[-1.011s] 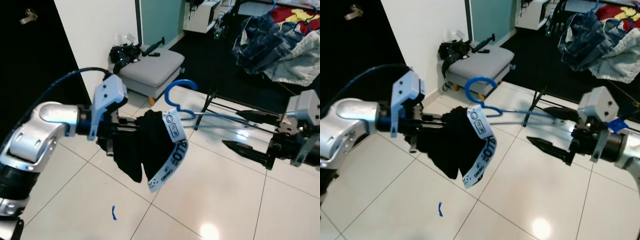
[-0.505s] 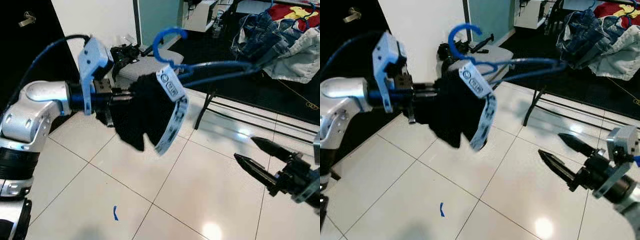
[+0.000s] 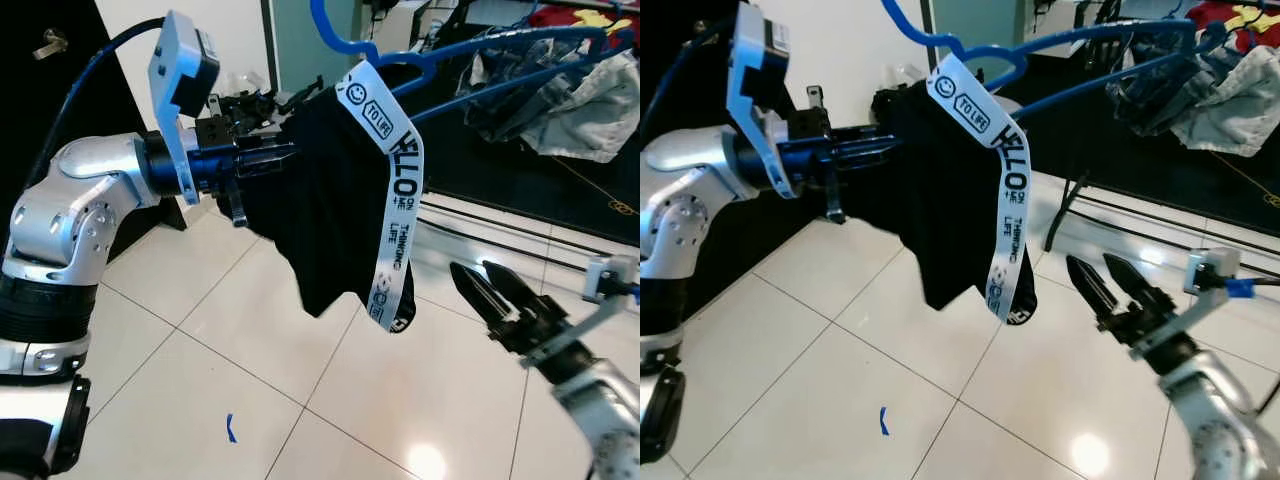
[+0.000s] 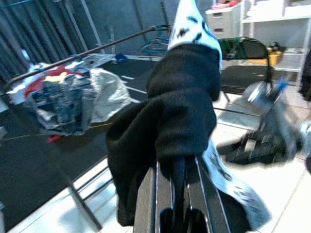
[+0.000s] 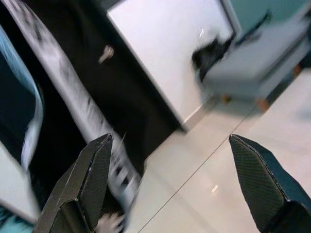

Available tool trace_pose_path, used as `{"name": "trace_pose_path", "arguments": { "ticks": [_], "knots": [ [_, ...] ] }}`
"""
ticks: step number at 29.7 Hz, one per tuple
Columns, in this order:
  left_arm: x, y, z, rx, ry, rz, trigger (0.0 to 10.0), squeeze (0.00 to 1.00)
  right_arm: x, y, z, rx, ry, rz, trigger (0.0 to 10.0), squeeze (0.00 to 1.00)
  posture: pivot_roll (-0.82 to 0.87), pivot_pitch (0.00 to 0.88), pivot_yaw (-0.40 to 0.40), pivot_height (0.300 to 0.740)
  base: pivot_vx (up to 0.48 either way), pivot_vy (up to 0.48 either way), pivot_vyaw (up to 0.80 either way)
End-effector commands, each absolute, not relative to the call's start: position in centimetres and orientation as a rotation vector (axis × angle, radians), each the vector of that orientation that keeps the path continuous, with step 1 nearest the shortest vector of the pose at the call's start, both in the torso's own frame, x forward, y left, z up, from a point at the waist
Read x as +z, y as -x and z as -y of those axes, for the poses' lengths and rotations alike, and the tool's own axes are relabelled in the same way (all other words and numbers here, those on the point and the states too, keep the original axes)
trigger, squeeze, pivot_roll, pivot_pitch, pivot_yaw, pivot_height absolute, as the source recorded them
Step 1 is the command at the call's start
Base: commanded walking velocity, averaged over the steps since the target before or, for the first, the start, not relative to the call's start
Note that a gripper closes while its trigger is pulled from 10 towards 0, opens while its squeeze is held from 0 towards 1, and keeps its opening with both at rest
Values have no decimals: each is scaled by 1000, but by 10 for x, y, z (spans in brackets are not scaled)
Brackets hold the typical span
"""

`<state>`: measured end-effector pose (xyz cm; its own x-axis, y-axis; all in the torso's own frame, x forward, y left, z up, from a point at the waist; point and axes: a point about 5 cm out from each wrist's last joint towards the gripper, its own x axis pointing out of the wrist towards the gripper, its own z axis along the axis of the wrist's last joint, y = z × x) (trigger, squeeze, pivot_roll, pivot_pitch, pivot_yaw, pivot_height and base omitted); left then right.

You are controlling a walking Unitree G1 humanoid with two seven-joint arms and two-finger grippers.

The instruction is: Hang hanger

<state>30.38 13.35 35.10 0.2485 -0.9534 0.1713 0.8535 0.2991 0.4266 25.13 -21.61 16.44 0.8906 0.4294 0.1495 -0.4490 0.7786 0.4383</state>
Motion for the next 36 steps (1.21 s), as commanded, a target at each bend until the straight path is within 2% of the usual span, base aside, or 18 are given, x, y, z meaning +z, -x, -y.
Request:
{"name": "trace_pose_path", "arguments": {
  "ticks": [1, 3, 6, 29, 36],
  "knots": [
    [356, -300, -133, -1257, -269, 457, 0, 0, 159, -253, 212, 464, -501, 4, 10000, 0, -33, 113, 74, 740, 0, 0, 0],
    [357, -298, -130, -1272, -257, 467, 0, 0, 156, -250, 197, 525, -493, -29, 10000, 0, -35, 113, 73, 740, 0, 0, 0],
    [357, -297, -128, -1281, -249, 471, 0, 0, 159, -246, 191, 575, -502, -23, 10000, 0, -38, 112, 74, 740, 0, 0, 0],
    [360, -290, -123, -1313, -223, 491, 0, 0, 163, -254, 191, 542, -501, -14, 10000, 0, -36, 105, 62, 740, 0, 0, 0],
    [361, -289, -124, -1315, -220, 497, 0, 0, 165, -251, 201, 513, -548, 35, 10000, 0, -37, 104, 64, 740, 0, 0, 0]
  ]
}}
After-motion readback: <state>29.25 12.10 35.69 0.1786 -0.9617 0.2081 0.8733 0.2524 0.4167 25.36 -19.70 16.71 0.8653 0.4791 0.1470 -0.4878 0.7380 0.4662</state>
